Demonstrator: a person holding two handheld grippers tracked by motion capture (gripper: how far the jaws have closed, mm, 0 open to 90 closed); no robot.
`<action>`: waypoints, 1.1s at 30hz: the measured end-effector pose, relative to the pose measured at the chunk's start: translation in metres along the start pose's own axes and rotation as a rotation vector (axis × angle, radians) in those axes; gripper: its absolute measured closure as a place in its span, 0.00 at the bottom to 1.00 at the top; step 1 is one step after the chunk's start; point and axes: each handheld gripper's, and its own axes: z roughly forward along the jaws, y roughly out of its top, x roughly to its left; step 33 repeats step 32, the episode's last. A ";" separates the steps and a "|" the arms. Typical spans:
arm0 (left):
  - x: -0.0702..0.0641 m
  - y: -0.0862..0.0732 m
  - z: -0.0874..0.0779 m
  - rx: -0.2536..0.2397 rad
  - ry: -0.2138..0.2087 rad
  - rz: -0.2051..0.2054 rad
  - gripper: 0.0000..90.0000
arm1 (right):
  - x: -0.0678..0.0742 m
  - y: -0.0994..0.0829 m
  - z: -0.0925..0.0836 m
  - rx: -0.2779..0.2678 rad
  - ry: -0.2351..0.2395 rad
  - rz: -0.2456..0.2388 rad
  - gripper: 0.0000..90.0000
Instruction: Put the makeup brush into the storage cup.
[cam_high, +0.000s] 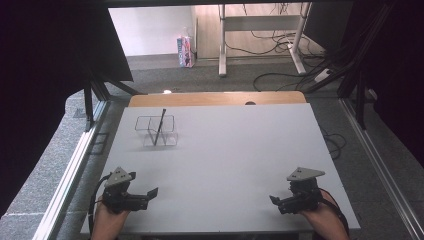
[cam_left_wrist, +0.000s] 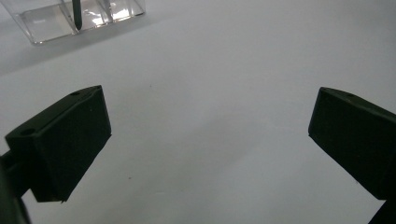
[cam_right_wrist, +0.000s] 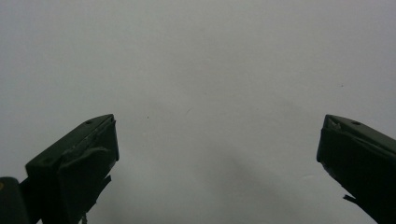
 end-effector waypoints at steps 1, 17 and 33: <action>0.000 0.000 0.000 0.000 0.000 0.000 0.00 | 0.000 0.000 0.000 0.000 0.000 0.000 0.00; 0.002 -0.015 -0.015 -0.007 0.050 0.008 0.00 | 0.000 0.000 0.000 0.002 0.001 0.000 0.00; 0.000 -0.015 -0.012 0.020 0.060 0.012 0.00 | 0.001 0.000 0.001 0.013 0.002 -0.006 0.00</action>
